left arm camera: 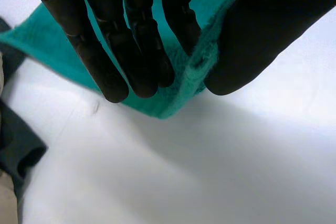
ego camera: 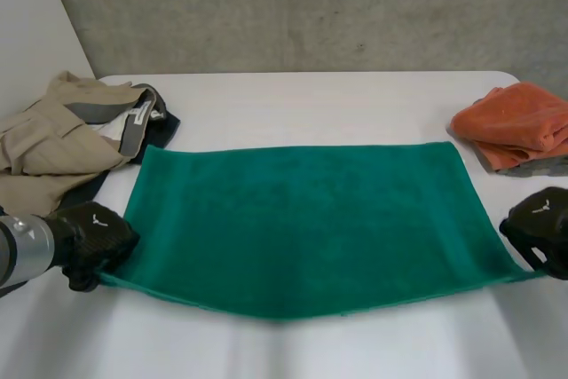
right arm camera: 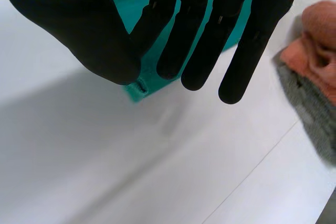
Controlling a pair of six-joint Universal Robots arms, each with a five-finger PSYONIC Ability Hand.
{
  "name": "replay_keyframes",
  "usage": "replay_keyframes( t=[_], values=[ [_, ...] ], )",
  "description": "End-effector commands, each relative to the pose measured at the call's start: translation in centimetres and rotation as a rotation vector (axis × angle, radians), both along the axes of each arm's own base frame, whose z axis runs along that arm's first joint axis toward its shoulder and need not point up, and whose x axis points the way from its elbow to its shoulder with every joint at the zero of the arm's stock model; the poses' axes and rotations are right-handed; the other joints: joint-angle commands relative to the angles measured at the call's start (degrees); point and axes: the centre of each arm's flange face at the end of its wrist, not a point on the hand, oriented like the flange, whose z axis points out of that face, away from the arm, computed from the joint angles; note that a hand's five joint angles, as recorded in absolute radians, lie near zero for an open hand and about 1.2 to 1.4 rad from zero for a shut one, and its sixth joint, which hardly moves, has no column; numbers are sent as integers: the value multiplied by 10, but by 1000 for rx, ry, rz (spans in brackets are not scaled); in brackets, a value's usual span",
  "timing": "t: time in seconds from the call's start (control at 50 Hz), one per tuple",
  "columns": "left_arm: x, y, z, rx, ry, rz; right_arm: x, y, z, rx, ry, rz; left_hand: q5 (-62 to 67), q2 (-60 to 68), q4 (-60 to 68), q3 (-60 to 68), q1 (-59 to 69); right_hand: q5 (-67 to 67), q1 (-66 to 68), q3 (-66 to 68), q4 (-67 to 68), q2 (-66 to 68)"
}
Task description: Fold the laundry.
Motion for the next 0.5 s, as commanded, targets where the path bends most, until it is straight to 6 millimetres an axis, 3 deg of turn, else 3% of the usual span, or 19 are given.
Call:
replay_keyframes(
  t=[0.02, 0.26, 0.38, 0.5],
  values=[
    [-9, -36, 9, -84, 32, 41, 14, -47, -6, -101, -134, -39, 135, 113, 111, 116, 125, 112, 140, 118, 113, 121],
    [-54, -133, 22, -322, 121, 167, 39, -152, -18, -432, -248, -155, 135, 113, 111, 116, 125, 112, 140, 118, 113, 121],
    [-74, -160, 9, -367, 147, 198, 56, -187, -22, -574, -267, -128, 135, 113, 111, 116, 125, 112, 140, 118, 113, 121],
    [-84, -188, -4, -458, 166, 215, 68, -223, -41, -707, -277, -126, 135, 113, 111, 116, 125, 112, 140, 118, 113, 121]
  ],
)
